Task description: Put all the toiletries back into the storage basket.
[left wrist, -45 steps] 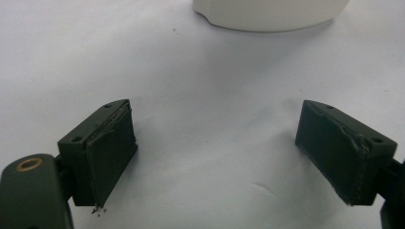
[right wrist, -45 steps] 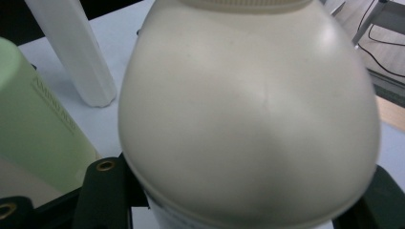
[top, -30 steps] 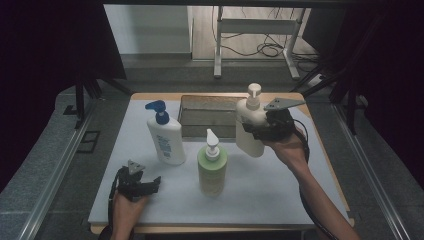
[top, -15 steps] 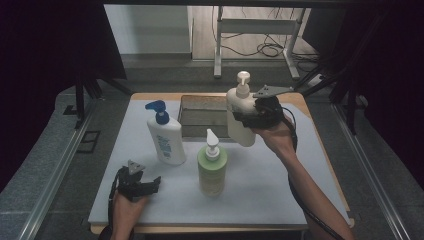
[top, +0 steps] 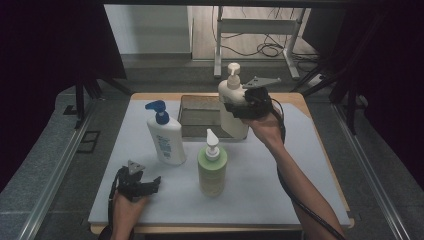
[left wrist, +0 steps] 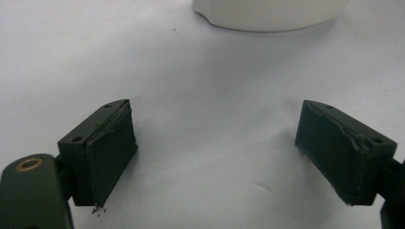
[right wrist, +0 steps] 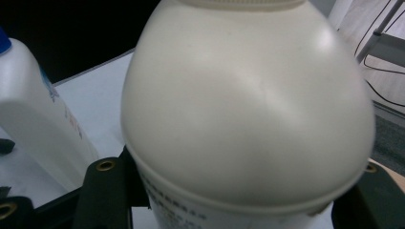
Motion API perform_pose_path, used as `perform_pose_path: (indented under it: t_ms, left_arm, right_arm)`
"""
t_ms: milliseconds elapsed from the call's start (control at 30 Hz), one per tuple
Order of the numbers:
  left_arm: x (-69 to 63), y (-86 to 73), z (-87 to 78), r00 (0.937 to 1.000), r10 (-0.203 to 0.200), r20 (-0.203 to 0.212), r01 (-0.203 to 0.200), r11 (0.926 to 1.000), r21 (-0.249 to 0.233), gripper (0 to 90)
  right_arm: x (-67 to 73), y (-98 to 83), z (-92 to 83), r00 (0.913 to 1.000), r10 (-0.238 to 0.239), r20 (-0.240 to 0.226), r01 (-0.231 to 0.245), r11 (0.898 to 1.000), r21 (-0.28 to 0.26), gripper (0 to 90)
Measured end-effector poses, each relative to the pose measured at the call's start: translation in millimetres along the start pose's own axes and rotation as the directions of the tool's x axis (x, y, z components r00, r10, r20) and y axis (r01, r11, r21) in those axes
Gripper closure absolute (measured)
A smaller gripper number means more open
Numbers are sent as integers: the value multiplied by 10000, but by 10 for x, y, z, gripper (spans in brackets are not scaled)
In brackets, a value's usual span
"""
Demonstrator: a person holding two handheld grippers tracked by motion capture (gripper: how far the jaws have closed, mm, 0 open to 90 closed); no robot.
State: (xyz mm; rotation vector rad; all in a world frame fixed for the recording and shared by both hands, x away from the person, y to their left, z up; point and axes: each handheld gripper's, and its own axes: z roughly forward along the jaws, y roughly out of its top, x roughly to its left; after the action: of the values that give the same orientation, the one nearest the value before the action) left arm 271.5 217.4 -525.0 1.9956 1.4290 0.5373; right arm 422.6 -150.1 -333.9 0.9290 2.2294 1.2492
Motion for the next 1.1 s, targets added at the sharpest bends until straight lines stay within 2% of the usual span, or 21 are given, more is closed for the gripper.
perform_pose_path:
  t_ms: [300,633,1100]
  left_arm:
    - [0,0,0,10000,3,2,-3,10000,3,129]
    - [1,0,0,10000,1,3,-1,10000,2,129]
    - [-1,0,0,10000,-28,6,28,10000,1,130]
  right_arm:
    - [47,108,213,9999,-104,-39,104,9998,-167,388]
    - [116,226,511,10000,65,-15,-65,9997,-251,388]
    - [163,359,801,9999,128,27,-127,9991,-413,388]
